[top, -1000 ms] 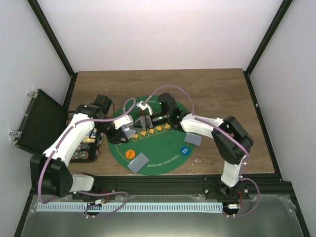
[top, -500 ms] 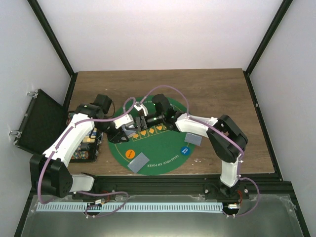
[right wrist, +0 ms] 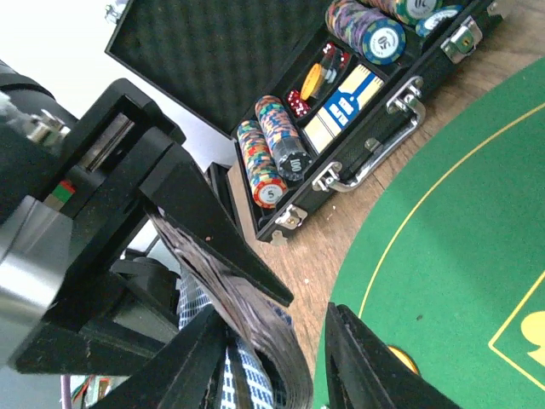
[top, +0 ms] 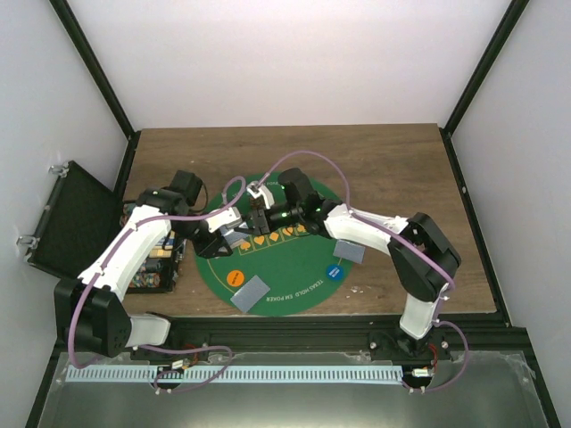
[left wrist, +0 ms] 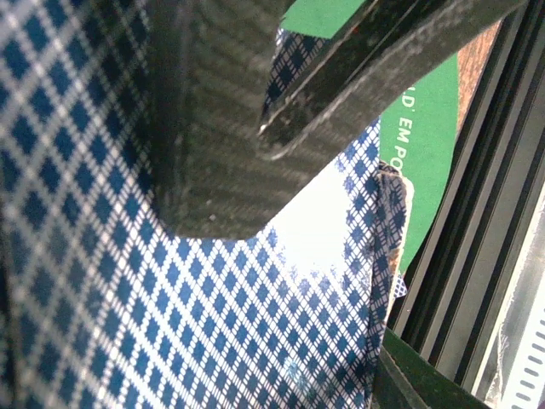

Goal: Distribute texas hold em gaming equipment

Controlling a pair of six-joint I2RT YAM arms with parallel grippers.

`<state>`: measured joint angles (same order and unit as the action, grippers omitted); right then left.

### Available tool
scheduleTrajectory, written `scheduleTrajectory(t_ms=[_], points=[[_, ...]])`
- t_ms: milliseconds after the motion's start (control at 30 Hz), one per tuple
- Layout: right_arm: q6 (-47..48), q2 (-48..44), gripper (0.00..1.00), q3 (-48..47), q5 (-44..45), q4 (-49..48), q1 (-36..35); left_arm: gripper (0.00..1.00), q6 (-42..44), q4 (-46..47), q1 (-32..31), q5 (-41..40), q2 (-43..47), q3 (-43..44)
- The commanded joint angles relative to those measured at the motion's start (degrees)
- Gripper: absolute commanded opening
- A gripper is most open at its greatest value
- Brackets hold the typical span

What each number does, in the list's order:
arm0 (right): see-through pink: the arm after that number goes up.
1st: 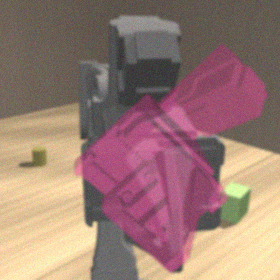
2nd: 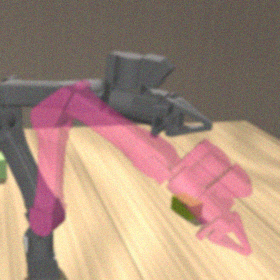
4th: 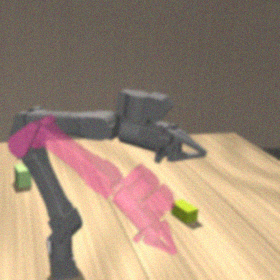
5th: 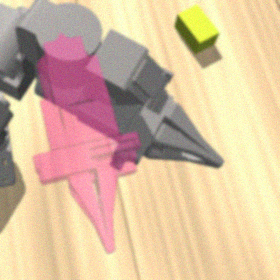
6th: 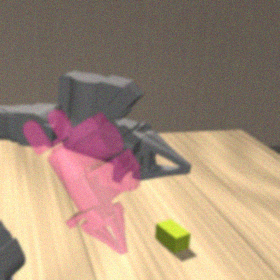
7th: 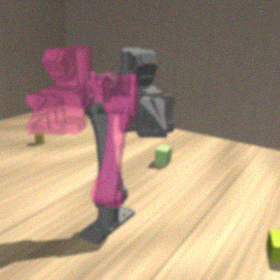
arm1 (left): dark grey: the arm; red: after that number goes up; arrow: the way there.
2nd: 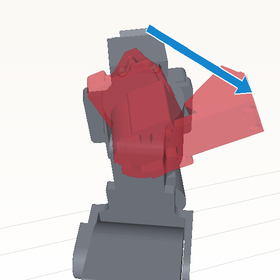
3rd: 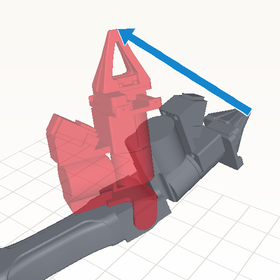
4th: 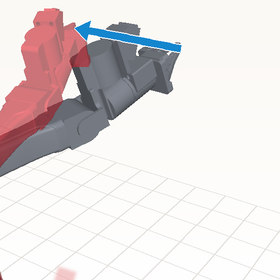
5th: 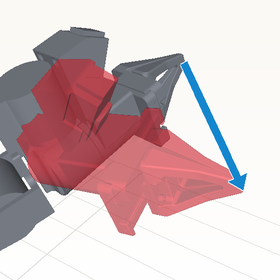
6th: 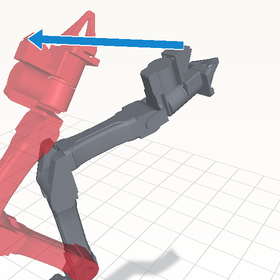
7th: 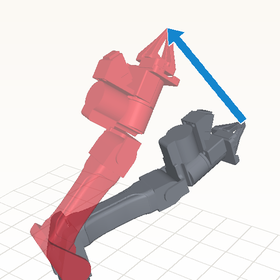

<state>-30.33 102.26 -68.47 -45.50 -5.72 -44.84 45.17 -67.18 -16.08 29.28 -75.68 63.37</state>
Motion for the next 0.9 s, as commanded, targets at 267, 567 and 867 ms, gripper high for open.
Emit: scheduleTrajectory(t_ms=[267,567,867], points=[[3.7,-4.2,0.15,-0.6,4.7,7.2,-0.2,0.44,-0.3,2.7,0.2,-1.4,0.8,-2.1],[5.0,-5.0,0.01,-1.8,6.3,10.4,-0.2,0.44,-0.1,3.0,1.3,-1.8,0.9,-2.9],[5.3,-10.1,0.01,-1.8,4.7,12.4,1.3,0.44,-0.8,4.5,4.1,-1.7,-0.5,-3.4]])
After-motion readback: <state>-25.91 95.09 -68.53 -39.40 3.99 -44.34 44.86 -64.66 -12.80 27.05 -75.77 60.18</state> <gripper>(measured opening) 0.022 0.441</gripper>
